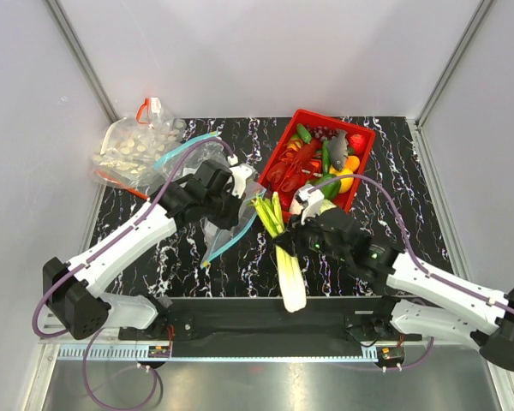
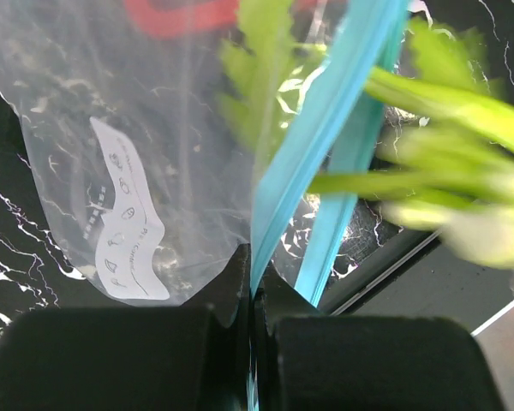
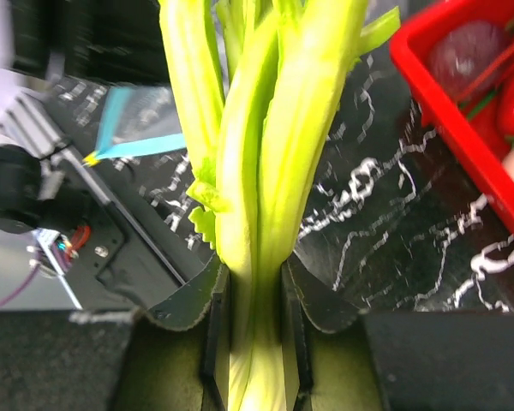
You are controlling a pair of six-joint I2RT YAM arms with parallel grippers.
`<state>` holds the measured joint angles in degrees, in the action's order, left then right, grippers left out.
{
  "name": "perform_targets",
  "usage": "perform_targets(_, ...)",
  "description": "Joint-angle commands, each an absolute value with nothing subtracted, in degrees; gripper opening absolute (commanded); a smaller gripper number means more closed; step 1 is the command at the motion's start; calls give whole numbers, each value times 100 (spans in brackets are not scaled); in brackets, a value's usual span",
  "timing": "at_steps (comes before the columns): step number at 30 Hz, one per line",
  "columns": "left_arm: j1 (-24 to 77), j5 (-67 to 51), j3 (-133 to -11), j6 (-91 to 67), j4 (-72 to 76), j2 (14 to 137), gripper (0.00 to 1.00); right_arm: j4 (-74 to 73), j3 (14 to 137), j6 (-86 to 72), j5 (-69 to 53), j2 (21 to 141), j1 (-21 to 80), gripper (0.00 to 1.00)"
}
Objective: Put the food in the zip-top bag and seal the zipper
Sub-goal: Place the fake vegetable in the zipper food storage bag.
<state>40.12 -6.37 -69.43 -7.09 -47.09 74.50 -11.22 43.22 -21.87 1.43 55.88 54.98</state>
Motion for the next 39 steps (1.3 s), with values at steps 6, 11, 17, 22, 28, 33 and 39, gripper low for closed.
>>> perform_targets(6,3955,-1238,-7172,-598,-4570,7392,0,-300,4342,-1811,-991,5695,5537,9)
perform_targets(11,3946,-1555,-7154,-580,-4535,7418,0,243,4377,-1679,-1555,6029,5563,10)
perform_targets(17,3946,-1661,-7137,-598,-4500,7523,0,257,4631,-1732,-1670,6361,5563,12)
perform_targets(22,3946,-1951,-7032,-475,-4307,7418,0,176,4825,-1854,-1837,6855,5572,11)
perform_targets(28,3946,-2109,-6979,-343,-4333,7321,0,168,4965,-2170,-1740,7110,5564,9)
perform_targets(33,3946,-1732,-6944,-281,-4255,7128,0,-649,5387,-2662,-1670,7540,5555,9)
perform_targets(39,3946,-1907,-6908,-150,-4175,6838,0,-1002,5572,-2900,-1591,7813,5459,9)
